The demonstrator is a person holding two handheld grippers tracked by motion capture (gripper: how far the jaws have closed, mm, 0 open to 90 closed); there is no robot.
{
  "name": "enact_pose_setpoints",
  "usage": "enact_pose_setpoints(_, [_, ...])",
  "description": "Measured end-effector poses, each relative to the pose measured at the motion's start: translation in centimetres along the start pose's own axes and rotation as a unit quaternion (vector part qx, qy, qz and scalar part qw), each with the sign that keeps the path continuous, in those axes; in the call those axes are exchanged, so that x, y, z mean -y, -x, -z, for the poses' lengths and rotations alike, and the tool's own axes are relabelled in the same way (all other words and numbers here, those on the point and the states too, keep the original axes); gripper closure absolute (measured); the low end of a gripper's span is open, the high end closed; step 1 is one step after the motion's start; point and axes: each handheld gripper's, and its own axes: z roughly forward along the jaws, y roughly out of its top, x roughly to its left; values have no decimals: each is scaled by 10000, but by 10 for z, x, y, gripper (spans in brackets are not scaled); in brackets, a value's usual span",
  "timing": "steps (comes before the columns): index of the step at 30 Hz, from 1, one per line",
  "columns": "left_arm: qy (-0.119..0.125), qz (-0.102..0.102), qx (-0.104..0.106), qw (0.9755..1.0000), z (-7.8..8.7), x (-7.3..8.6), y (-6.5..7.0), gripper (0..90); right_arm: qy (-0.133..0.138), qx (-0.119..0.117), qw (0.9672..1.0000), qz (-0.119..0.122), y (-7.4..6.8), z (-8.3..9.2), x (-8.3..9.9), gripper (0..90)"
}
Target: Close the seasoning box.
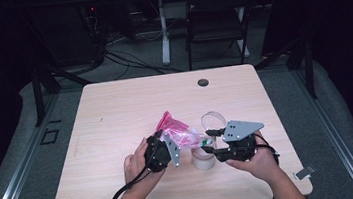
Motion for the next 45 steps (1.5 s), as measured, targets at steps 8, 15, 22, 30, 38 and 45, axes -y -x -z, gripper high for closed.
enact_pose_setpoints(8, [-74, 280, 250, 9993, -4, 7, -1, 664, 58, 49, 10000, -43, 4, 6, 0, 495])
enact_pose_setpoints(15, [-148, 719, 567, 9957, -7, 14, -2, 665, 98, 79, 9999, -46, 5, 7, 1, 494])
enact_pose_setpoints(22, [-186, 1234, 907, 9880, -11, 23, -14, 667, 89, 98, 9999, -6, 4, 8, 1, 525])
enact_pose_setpoints(30, [-177, 1561, 1203, 9802, -11, 30, -20, 667, 143, 137, 9998, -45, 4, 9, 1, 516])
enact_pose_setpoints(38, [-116, 2169, 1422, 9657, -3, 49, -40, 668, 222, 145, 9996, -60, 4, 9, 2, 501])
enact_pose_setpoints(45, [-61, 2581, 1462, 9550, 5, 64, -53, 668, 188, 195, 9996, -82, 4, 8, 2, 497])
